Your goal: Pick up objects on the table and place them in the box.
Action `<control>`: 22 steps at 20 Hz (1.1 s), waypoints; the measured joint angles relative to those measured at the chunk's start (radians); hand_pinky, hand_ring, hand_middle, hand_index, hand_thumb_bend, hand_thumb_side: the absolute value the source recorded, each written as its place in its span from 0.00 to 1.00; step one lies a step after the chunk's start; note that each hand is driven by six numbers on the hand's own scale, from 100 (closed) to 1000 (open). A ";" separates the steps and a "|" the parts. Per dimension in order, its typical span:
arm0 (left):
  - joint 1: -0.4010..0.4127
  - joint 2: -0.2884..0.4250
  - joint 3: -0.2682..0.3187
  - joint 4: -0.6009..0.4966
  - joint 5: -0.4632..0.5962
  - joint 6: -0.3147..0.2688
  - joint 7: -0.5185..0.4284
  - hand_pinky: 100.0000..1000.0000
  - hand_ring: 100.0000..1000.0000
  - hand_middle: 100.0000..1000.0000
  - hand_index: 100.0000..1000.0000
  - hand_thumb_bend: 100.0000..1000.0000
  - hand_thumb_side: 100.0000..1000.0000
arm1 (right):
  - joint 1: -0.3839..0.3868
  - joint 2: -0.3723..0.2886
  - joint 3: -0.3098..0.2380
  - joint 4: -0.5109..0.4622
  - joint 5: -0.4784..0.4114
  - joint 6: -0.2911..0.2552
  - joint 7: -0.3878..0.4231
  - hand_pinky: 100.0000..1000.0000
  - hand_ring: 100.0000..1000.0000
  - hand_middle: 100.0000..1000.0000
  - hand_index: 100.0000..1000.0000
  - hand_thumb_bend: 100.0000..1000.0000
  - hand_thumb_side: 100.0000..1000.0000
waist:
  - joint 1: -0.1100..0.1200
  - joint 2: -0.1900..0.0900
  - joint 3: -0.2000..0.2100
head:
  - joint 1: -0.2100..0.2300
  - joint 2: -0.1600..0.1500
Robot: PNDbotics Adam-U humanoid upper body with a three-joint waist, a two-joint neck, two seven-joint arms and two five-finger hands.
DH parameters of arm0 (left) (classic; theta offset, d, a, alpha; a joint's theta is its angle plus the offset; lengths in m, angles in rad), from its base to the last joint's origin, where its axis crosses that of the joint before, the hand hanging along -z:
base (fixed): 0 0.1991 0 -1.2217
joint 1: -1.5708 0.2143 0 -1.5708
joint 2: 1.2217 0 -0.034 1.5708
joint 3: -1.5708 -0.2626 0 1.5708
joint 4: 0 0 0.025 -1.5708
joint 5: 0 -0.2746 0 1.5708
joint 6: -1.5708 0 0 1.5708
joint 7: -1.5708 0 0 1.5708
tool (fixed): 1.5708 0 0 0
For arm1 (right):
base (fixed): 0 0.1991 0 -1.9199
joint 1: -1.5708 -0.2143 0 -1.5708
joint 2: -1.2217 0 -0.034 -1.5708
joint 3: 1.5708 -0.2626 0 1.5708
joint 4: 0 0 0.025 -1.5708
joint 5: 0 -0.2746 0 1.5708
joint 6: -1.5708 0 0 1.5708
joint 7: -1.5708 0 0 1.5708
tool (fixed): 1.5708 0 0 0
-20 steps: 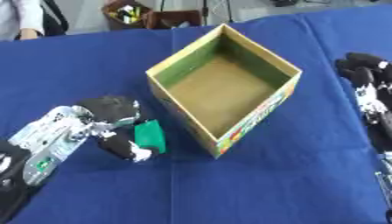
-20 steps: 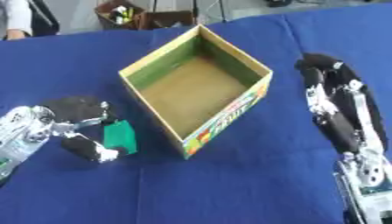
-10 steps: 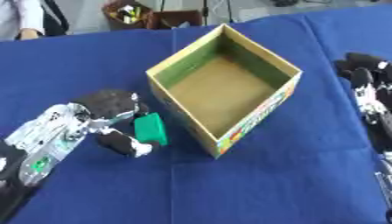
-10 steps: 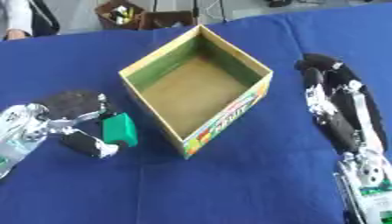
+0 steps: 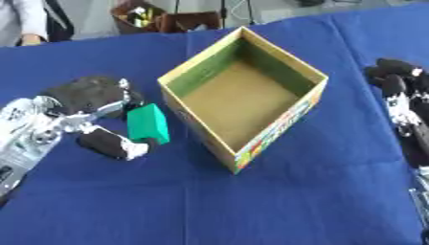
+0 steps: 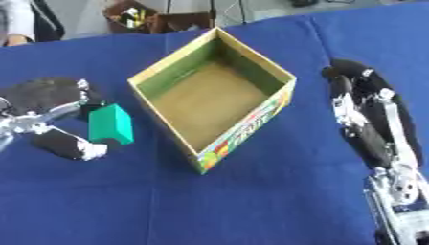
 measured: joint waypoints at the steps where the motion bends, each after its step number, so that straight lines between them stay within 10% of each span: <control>1: -0.001 0.011 0.014 -0.019 0.014 0.005 -0.001 0.02 0.36 0.29 0.50 0.00 0.62 | -0.001 -0.003 -0.001 0.000 0.000 -0.003 -0.002 0.85 0.81 0.62 0.78 0.00 0.52 | 0.000 0.000 0.000 | 0.000 -0.001; 9: -0.103 0.030 0.073 -0.057 0.063 0.030 -0.023 0.02 0.35 0.28 0.48 0.00 0.61 | -0.005 -0.014 -0.005 0.000 -0.008 -0.021 -0.007 0.85 0.81 0.62 0.78 0.00 0.52 | 0.001 -0.001 -0.015 | 0.002 -0.002; 22: -0.311 -0.123 0.116 0.191 -0.047 -0.014 -0.017 0.02 0.33 0.26 0.47 0.00 0.61 | -0.023 -0.015 0.002 0.000 -0.016 -0.033 0.003 0.85 0.81 0.62 0.78 0.00 0.52 | 0.015 0.012 -0.061 | 0.026 -0.008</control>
